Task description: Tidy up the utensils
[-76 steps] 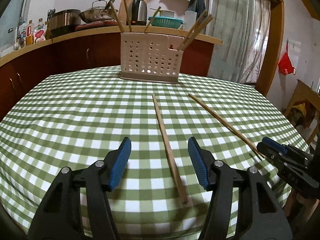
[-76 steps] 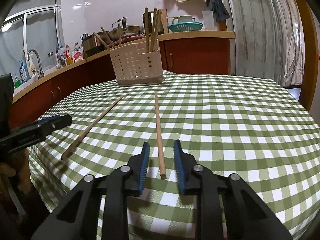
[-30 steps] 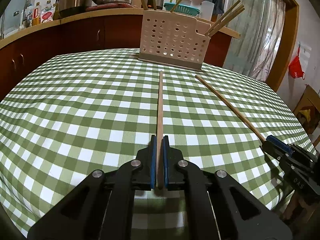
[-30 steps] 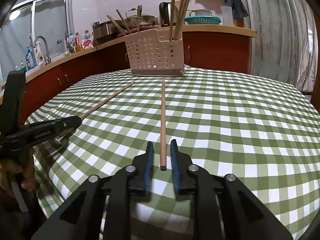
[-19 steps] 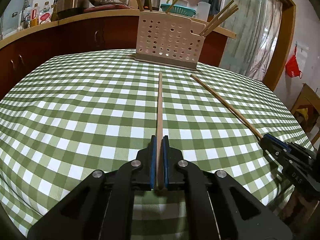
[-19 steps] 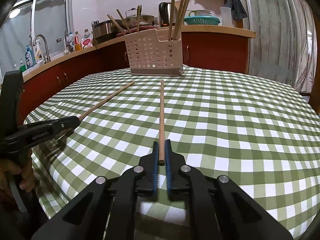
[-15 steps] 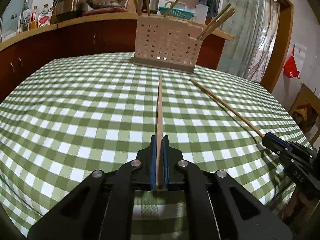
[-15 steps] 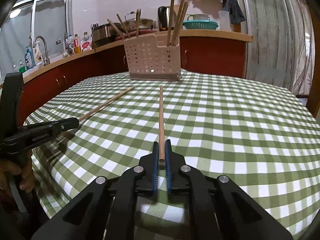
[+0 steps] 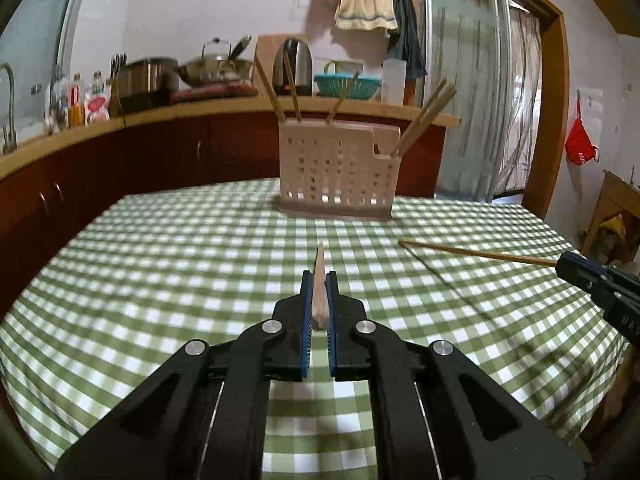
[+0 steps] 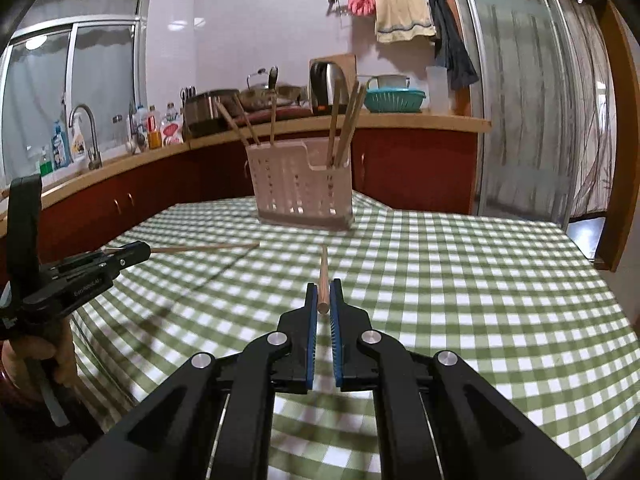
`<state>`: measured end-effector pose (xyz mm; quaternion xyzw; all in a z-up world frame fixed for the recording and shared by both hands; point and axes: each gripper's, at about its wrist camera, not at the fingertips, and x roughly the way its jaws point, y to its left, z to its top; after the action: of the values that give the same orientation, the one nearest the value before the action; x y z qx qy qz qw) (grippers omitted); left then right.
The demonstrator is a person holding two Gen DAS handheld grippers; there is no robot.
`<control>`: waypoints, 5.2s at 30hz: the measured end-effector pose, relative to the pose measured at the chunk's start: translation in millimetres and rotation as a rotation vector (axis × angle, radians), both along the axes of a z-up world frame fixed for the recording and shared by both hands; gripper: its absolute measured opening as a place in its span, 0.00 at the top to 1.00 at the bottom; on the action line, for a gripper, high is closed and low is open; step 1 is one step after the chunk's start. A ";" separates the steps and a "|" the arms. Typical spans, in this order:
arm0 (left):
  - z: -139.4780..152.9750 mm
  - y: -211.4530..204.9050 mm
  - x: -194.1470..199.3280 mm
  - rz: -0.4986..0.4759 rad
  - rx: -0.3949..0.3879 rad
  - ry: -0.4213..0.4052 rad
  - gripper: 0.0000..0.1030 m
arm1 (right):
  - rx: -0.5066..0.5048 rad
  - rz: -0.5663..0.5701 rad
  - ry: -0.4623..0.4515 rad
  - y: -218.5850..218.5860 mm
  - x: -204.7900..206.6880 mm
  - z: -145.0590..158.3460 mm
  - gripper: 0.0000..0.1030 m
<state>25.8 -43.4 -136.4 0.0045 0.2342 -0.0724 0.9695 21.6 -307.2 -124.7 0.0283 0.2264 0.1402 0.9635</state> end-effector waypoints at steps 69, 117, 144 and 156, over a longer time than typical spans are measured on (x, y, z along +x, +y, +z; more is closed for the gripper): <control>173.5 27.7 103.0 -0.074 -0.072 -0.280 0.94 | 0.063 0.067 -0.345 31.9 108.2 165.0 0.93; 141.1 2.6 237.3 -0.050 -0.022 -0.248 0.75 | 0.025 0.046 -0.257 58.2 238.5 124.9 0.73; 163.6 10.8 176.1 0.038 0.010 -0.337 0.12 | 0.038 -0.102 -0.269 46.7 185.2 141.1 0.14; 148.7 22.5 99.0 0.106 0.014 -0.258 0.04 | -0.003 -0.158 -0.175 47.5 112.8 120.5 0.11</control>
<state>124.8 -20.8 12.3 0.0082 0.1080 -0.0183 0.9939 134.4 -259.8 -4.3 0.0324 0.1385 0.0655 0.9877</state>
